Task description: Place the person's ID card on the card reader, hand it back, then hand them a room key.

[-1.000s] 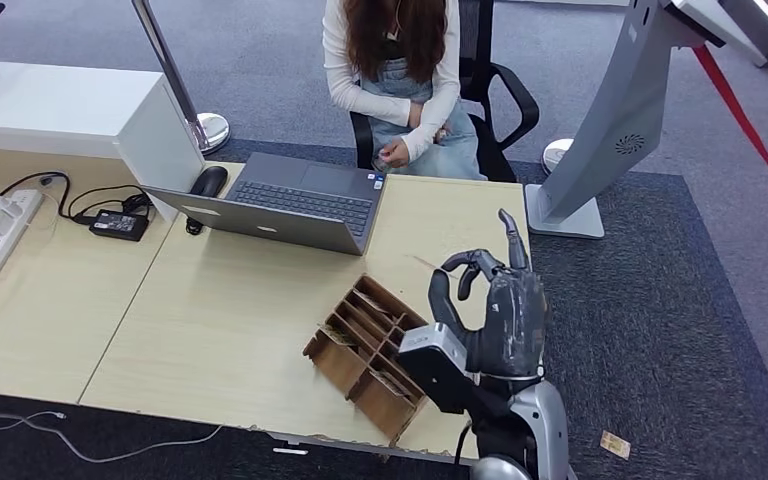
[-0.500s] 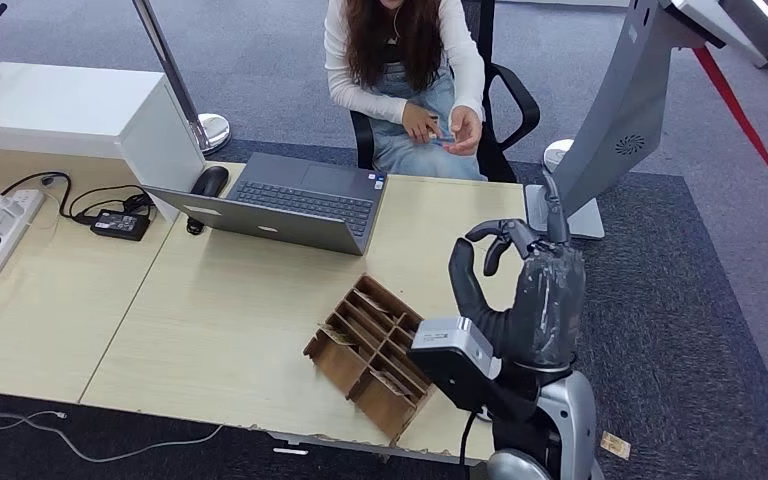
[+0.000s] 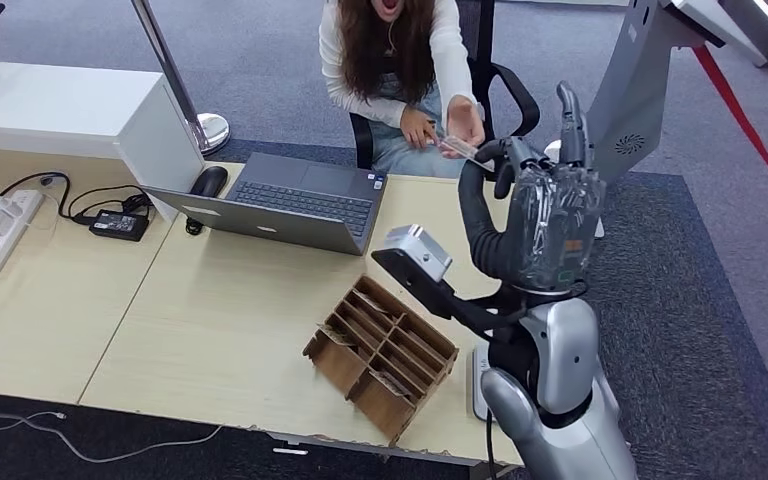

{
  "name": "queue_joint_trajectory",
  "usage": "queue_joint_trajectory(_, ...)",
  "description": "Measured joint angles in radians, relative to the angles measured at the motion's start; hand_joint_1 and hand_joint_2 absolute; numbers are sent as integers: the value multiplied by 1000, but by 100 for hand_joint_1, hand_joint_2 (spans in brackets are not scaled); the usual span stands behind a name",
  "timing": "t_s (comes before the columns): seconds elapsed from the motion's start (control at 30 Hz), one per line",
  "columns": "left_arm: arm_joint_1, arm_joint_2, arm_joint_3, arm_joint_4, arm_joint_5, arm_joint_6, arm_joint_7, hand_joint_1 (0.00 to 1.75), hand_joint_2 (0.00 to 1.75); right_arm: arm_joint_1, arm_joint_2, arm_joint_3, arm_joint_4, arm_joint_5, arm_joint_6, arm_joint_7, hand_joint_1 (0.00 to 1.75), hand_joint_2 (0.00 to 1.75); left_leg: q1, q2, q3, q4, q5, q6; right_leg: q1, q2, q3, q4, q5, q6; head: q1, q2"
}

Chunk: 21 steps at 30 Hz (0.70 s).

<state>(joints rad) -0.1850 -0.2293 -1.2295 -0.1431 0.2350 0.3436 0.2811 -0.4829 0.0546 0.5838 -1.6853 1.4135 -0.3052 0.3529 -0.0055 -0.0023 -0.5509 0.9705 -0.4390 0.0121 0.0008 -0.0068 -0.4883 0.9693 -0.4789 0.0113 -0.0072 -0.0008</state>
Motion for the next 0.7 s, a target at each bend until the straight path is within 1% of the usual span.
queue_joint_trajectory(0.27, 0, 0, 1, 0, 0, 2, 41, 0, 0, -51, 34, 2, 126, 54, 6, 20, 175, 175, 0, 0, 0, 0, 0, 0, 0, 0, 0, 0, 0, 0, 0, 0)
queue_joint_trajectory(0.7, 0, 0, 1, 0, 0, -2, 76, 0, 0, -58, 62, 8, 327, 97, -28, 49, 175, 175, 0, 0, 0, 0, 0, 0, 0, 0, 0, 0, 0, 0, 0, 0)
